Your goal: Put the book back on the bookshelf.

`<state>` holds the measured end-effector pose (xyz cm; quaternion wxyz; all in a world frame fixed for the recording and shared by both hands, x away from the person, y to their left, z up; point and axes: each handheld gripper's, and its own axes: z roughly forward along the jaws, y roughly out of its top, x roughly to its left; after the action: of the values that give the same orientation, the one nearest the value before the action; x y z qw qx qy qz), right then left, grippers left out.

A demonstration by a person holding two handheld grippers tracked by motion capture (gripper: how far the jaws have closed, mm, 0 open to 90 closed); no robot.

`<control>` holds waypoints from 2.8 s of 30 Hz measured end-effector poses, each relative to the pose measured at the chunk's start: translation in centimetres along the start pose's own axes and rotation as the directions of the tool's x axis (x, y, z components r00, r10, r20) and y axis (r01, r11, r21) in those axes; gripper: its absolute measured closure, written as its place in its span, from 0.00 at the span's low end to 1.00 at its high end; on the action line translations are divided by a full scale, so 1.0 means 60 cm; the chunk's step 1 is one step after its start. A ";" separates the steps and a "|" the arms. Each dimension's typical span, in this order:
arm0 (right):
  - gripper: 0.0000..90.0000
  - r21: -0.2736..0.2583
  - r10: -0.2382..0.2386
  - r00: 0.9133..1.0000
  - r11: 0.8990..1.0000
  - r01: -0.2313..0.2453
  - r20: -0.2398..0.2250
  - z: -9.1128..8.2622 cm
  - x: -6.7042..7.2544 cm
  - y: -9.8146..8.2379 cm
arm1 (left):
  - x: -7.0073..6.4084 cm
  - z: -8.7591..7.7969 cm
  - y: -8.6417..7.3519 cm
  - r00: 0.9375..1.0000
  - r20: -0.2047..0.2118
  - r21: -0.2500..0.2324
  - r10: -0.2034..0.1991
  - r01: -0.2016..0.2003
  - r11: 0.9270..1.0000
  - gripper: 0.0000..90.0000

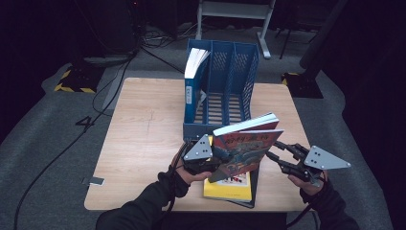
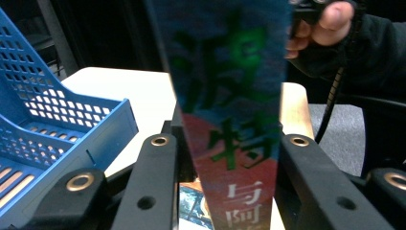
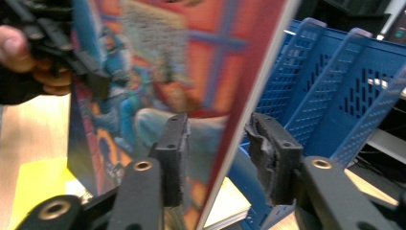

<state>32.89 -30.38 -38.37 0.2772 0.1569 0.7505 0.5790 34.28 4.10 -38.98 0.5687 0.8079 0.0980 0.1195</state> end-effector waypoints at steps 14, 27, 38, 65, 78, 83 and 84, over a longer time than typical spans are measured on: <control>0.35 0.087 0.114 0.991 0.990 -0.108 -0.067 0.064 -0.052 -0.023 | 0.033 0.009 0.004 0.996 -0.010 0.014 0.088 -0.088 0.996 0.79; 0.55 0.065 0.141 0.985 0.989 -0.135 -0.100 0.092 -0.058 -0.013 | 0.071 0.021 -0.003 0.999 -0.012 -0.023 0.031 -0.031 0.999 0.77; 0.60 0.044 0.077 0.990 0.996 -0.072 -0.115 0.071 -0.035 0.001 | 0.065 0.000 0.021 0.999 -0.002 -0.110 -0.047 0.047 0.993 0.67; 0.64 0.025 0.035 0.989 0.999 -0.032 -0.147 0.058 -0.027 0.009 | 0.066 -0.002 0.068 0.997 0.058 -0.101 -0.043 0.048 0.994 0.77; 0.47 0.085 0.027 0.992 0.996 -0.016 -0.123 0.051 -0.033 0.000 | 0.055 -0.003 0.071 0.999 0.035 -0.090 -0.016 0.019 0.996 0.82; 0.40 0.180 0.088 0.991 0.981 -0.069 -0.098 0.030 -0.050 -0.041 | 0.053 -0.004 0.072 0.999 0.034 -0.088 -0.010 0.013 0.996 0.82; 0.40 0.180 0.088 0.991 0.981 -0.069 -0.098 0.030 -0.050 -0.041 | 0.053 -0.004 0.072 0.999 0.034 -0.088 -0.010 0.013 0.996 0.82</control>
<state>36.57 -31.37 -40.32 0.1991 0.1793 0.8056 0.5284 37.33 3.78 -34.60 0.6061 0.7833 0.0877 0.1067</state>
